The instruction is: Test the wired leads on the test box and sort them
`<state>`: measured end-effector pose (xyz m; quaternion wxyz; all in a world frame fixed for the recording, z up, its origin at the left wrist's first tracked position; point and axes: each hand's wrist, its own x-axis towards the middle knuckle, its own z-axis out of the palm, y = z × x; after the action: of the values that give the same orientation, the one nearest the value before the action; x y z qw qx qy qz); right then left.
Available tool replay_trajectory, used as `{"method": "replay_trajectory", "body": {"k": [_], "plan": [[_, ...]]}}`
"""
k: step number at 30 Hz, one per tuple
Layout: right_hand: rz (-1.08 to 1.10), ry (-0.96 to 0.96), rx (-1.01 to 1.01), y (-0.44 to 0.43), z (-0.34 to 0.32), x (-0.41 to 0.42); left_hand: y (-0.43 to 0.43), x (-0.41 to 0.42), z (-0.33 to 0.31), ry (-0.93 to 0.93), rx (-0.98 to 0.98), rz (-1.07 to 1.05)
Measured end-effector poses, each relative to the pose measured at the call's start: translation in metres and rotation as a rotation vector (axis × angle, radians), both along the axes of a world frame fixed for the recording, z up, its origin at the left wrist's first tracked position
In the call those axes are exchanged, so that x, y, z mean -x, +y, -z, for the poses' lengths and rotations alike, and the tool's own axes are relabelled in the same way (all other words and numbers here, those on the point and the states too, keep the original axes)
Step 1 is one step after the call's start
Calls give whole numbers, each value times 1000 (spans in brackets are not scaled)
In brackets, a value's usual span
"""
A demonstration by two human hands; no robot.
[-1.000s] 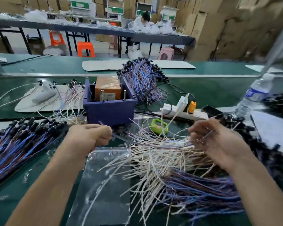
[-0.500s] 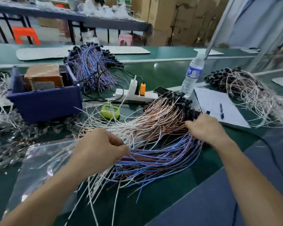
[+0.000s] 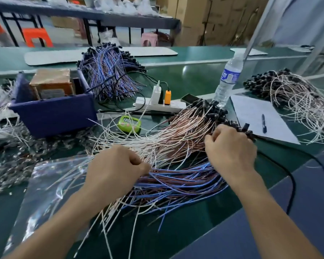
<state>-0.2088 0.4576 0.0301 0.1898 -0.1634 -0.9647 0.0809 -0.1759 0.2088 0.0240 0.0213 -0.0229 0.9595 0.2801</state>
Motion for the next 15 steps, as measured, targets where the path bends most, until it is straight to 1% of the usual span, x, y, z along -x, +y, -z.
{"method": "replay_trajectory", "body": {"k": [3,5,8,11,13,15], "plan": [[-203,12,-2,-48,3,-9,-15,3,-8,17,-55,-76],[-344,15,-19,-84,6,-12,-28,2,-10,61,-4,-153],[-524,7,23,-140,9,-11,-53,-3,-12,158,109,-237],[-680,3,77,-196,9,-10,-88,-11,-15,188,129,-311],[-778,-33,98,-229,10,-9,-113,-20,-15,218,128,-360],[-858,-68,109,-261,10,-8,-137,-33,-12,310,145,-387]]}}
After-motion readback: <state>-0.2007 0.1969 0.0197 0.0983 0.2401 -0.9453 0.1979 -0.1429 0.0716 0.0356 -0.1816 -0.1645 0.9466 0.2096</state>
